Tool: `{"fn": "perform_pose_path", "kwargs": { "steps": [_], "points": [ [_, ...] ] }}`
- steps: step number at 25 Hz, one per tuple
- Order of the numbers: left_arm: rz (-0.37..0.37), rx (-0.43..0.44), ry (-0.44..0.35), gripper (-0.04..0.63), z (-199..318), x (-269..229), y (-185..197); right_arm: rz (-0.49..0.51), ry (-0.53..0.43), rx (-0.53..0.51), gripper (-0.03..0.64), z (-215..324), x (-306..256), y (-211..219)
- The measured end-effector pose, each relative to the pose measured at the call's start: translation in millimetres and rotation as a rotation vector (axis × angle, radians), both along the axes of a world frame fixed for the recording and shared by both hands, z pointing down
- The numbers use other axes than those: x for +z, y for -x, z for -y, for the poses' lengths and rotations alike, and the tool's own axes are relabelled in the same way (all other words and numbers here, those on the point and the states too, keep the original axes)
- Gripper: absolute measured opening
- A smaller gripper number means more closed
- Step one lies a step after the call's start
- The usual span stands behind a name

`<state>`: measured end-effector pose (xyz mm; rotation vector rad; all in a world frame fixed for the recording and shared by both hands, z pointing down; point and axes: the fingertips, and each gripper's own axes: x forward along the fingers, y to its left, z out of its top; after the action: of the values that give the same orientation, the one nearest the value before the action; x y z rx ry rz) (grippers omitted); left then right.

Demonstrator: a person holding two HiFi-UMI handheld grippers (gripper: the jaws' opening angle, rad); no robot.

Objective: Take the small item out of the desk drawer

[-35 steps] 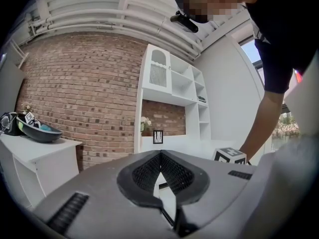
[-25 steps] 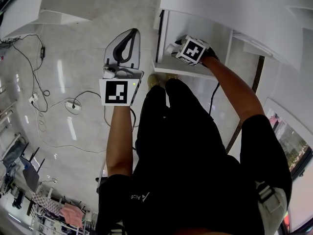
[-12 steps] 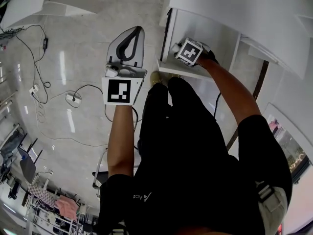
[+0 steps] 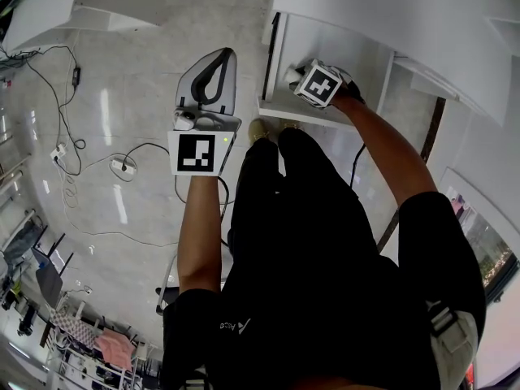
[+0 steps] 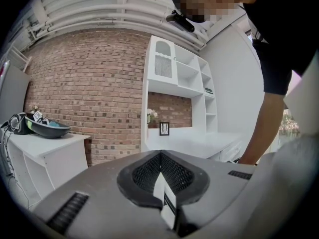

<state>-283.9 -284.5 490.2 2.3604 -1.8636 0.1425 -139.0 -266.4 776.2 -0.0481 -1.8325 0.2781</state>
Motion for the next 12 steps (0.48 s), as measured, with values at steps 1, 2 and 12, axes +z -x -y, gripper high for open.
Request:
{"fn": "perform_pose_path", "kwargs": {
  "steps": [1, 2, 12],
  "points": [
    [-0.001, 0.005, -0.002, 0.000, -0.5, -3.1, -2.9, 0.020, -0.009, 0.013, 0.169, 2.0, -9.3, -0.7],
    [-0.002, 0.010, -0.004, 0.000, -1.0, -6.8, -5.7, 0.040, -0.018, 0.030, 0.169, 4.3, -20.0, -1.4],
    [0.015, 0.077, -0.052, 0.000, -6.2, -63.7, -51.2, 0.357, -0.186, 0.175, 0.169, 16.3, -168.5, -13.2]
  ]
}}
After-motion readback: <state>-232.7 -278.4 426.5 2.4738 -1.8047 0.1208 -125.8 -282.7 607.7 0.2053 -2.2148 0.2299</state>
